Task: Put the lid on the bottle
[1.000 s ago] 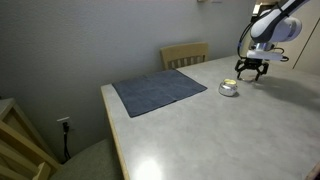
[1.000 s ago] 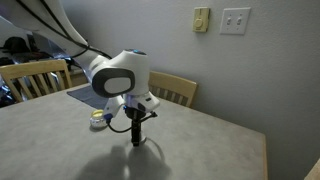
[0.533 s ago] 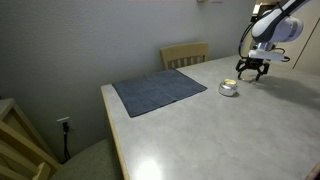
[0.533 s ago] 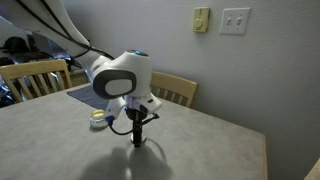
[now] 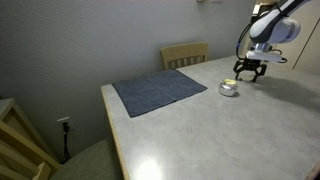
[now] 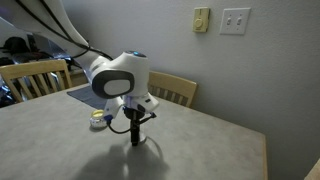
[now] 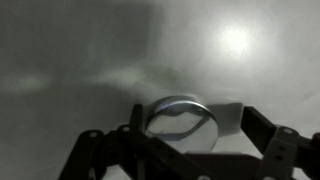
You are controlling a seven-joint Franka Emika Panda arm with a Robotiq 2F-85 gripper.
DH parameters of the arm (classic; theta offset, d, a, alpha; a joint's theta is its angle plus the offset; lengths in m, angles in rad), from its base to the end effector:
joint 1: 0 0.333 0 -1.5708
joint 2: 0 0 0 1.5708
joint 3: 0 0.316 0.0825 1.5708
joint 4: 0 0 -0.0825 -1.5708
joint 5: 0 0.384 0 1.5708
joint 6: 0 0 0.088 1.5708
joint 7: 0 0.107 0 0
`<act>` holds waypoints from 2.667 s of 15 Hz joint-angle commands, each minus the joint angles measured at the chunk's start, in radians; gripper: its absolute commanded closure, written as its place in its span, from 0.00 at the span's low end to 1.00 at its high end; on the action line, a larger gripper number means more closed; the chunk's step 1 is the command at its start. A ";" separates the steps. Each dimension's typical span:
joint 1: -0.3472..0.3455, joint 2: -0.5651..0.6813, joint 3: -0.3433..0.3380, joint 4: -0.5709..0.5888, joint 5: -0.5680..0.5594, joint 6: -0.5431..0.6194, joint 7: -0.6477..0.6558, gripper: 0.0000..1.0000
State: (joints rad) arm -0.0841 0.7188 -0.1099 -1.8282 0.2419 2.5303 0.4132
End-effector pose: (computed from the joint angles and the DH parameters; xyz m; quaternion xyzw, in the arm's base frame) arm 0.6285 -0.1228 0.1386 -0.9245 0.3798 0.0072 0.0320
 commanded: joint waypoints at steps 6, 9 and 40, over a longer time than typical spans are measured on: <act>-0.027 0.038 0.003 0.065 0.021 -0.044 -0.015 0.00; -0.036 0.066 0.001 0.103 0.023 -0.071 -0.010 0.00; 0.259 0.026 -0.035 0.251 -0.426 -0.383 0.177 0.56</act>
State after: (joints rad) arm 0.2015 0.7876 -0.1877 -1.5344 -0.1800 2.1222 0.6826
